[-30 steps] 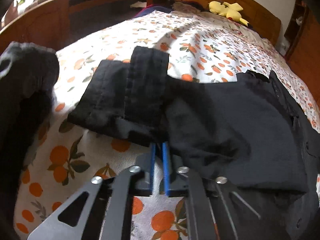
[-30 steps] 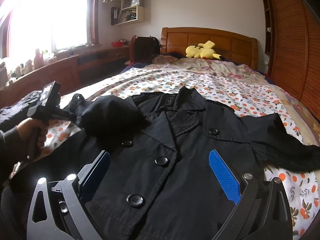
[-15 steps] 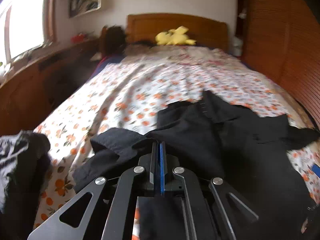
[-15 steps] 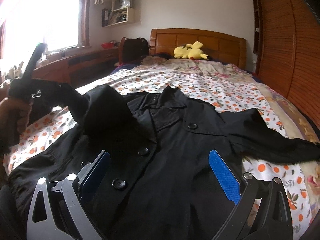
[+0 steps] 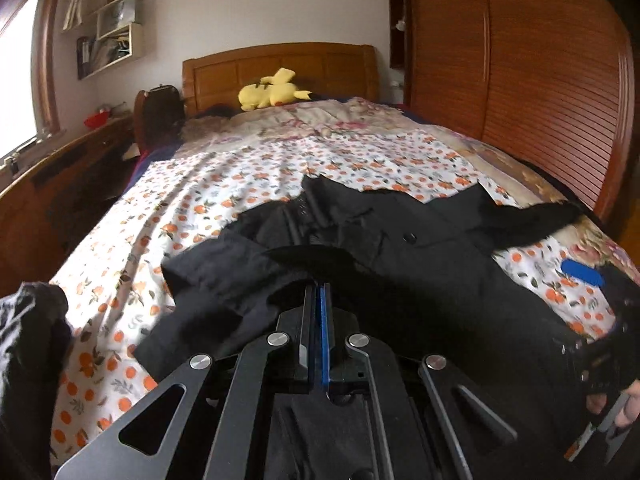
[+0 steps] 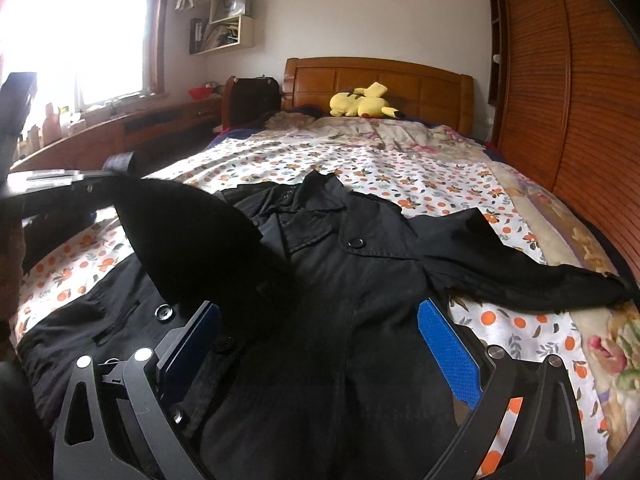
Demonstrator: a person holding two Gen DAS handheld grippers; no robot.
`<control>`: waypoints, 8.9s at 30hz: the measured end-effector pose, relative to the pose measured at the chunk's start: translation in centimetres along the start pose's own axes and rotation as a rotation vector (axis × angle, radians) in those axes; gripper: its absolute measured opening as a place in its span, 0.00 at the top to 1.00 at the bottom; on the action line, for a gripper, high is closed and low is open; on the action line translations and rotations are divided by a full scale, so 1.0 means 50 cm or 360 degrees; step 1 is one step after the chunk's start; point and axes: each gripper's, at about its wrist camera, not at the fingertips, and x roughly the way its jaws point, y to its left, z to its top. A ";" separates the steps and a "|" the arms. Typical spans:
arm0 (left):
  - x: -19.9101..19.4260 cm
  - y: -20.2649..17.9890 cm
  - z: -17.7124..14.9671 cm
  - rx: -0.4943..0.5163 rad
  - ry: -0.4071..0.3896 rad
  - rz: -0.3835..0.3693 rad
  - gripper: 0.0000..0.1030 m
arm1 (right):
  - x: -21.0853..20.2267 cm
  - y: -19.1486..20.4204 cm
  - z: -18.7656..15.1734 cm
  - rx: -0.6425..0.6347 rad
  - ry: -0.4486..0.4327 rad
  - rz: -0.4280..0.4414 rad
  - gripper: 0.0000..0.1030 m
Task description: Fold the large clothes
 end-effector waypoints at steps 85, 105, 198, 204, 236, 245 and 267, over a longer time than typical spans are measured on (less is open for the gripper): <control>-0.188 0.131 -0.214 -0.0132 -0.0228 0.0098 0.03 | -0.022 0.080 0.004 0.0295 -0.0027 0.0468 0.88; -0.108 -0.029 -0.185 0.0043 -0.0185 -0.0039 0.03 | -0.068 -0.090 -0.061 0.0234 -0.0023 0.0009 0.36; 0.045 -0.060 -0.222 0.0019 -0.0188 -0.0085 0.03 | 0.005 -0.142 -0.022 -0.0025 0.0170 -0.0144 0.53; 0.043 -0.063 -0.225 0.0026 -0.0202 -0.0076 0.03 | 0.053 -0.229 -0.010 0.0010 0.0214 -0.0291 0.45; 0.044 -0.055 -0.226 0.0018 -0.0193 -0.0106 0.03 | 0.245 -0.492 0.016 -0.0115 0.0453 -0.0862 0.98; 0.041 -0.055 -0.227 0.0016 -0.0195 -0.0111 0.03 | 0.131 -0.314 0.135 -0.0267 0.0084 -0.0590 0.99; 0.035 -0.052 -0.226 0.0004 -0.0206 -0.0137 0.03 | 0.084 -0.099 0.046 -0.0301 0.0304 -0.0144 0.98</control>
